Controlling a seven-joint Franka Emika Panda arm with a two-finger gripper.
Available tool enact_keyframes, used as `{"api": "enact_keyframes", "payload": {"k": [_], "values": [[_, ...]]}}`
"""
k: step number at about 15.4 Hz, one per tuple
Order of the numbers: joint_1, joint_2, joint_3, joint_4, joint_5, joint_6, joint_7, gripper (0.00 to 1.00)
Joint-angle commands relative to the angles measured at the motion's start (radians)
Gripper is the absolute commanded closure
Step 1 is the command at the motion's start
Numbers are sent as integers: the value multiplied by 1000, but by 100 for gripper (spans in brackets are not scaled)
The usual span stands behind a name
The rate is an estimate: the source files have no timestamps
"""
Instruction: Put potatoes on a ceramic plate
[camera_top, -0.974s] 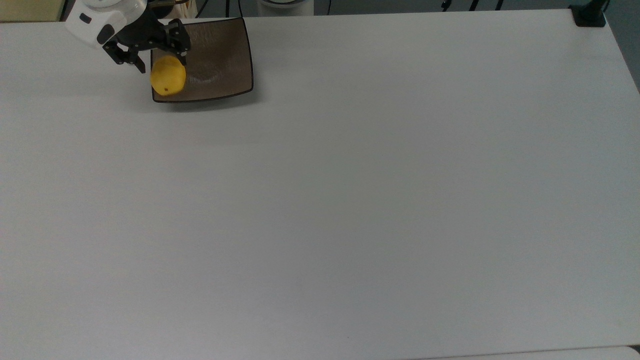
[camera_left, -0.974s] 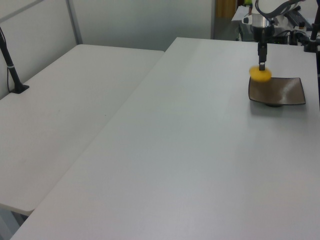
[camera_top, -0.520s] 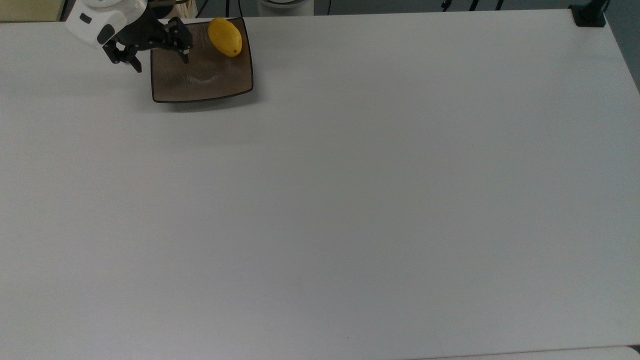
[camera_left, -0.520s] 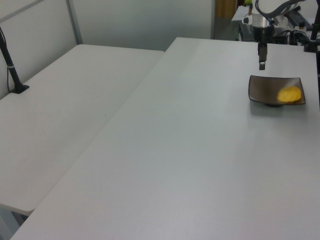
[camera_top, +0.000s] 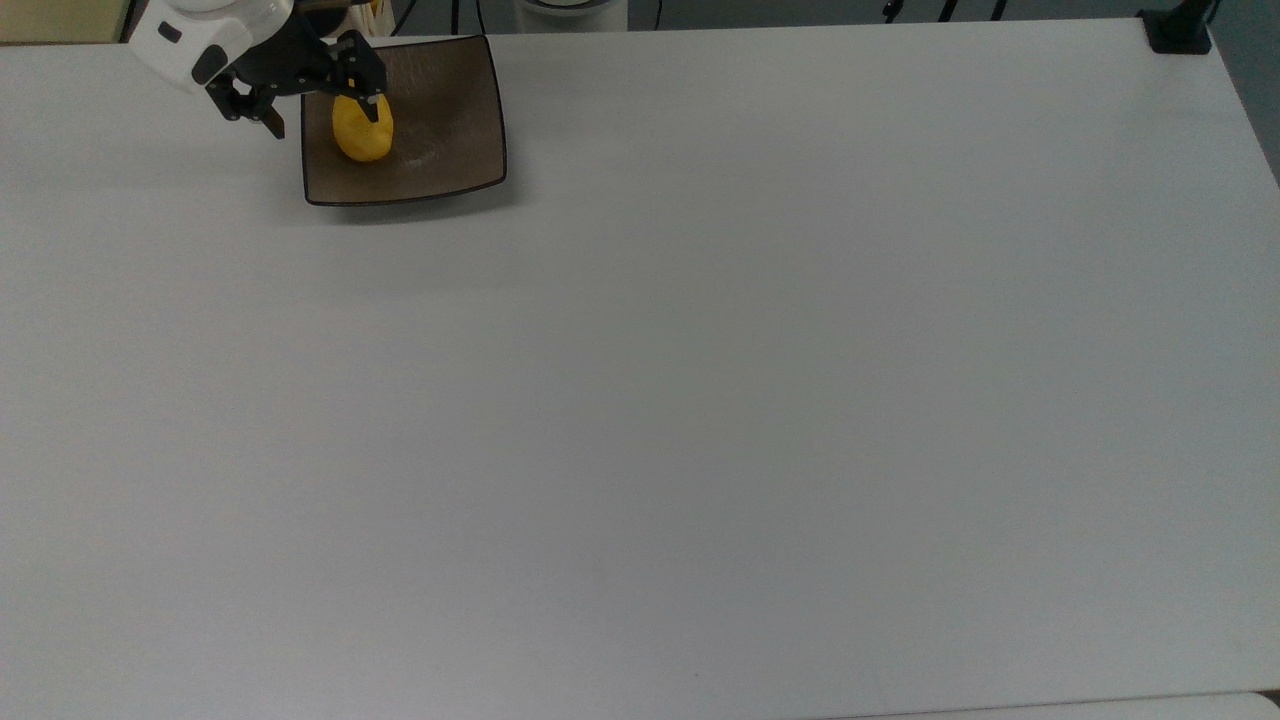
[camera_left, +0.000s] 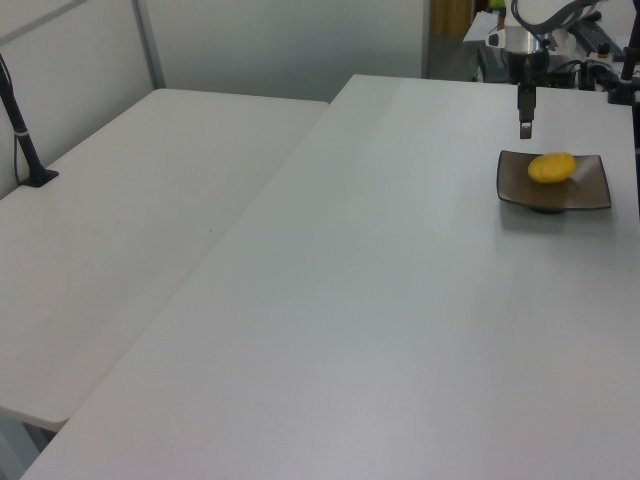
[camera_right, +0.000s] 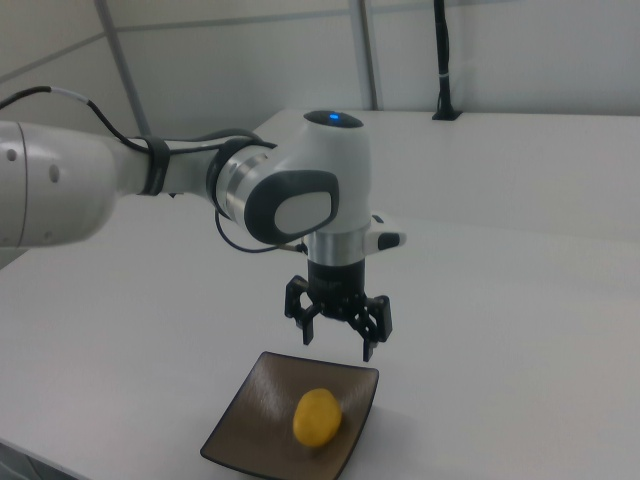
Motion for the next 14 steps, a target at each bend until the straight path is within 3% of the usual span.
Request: {"api": "enact_keyframes", "payload": {"k": [1,10,12,14], "values": [[3,-30,5,66,11,-77,130,0],[8,-45,163,229,-4,-187,385,0],[8,-72,224,229,-14,-206,422,0],[8,-94,282,235,-69,-253,485,0]]}}
